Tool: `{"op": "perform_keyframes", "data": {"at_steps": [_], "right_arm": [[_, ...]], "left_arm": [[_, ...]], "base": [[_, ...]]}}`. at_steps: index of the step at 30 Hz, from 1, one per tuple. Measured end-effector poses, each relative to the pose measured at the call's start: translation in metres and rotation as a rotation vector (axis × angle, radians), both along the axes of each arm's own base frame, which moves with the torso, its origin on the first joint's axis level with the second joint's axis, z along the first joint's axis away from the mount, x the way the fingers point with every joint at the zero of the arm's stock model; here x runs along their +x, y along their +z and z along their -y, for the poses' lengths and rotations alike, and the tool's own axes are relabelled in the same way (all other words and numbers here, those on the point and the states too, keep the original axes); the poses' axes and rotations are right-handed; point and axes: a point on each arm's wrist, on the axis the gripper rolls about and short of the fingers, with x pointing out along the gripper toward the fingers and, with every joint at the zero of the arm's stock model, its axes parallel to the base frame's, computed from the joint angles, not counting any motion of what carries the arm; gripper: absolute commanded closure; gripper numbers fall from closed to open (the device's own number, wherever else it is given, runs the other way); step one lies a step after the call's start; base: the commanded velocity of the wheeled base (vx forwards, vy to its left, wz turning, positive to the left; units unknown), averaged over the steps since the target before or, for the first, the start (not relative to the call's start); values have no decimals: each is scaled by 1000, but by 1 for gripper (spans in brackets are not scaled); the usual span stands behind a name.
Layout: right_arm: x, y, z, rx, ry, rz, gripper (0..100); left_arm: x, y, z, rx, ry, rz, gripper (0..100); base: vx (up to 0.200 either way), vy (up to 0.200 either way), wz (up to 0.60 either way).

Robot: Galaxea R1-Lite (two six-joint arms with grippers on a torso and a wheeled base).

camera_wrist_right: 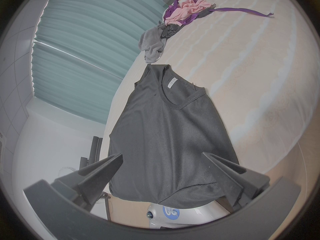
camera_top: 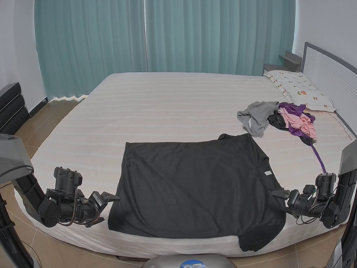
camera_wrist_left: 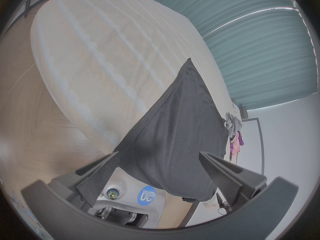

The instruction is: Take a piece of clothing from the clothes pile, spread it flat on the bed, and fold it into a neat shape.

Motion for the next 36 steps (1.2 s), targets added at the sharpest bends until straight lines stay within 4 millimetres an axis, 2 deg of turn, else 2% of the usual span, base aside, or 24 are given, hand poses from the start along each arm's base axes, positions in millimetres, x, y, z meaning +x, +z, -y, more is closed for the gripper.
{"op": "perform_keyframes", "data": {"at_steps": [10,19,26,36], "right_arm": [[0,0,0,0,1,-1,0],[-1,0,-1,-1,3,1,0],[-2,1,-1,-3,2,14,0],[-2,-1,-2,-3,7,10,0]], "left_arm": [[-1,1,1,2,-1,3,0],[-5,-1,0,11,-3,-8,0],[-8,-3,-1,25,-14,-18,0],[-11,-15,-4,172,-157,51,0]], "base": [[0,-20,0],[-200,0,0],[0,0,0],[0,0,0]]}}
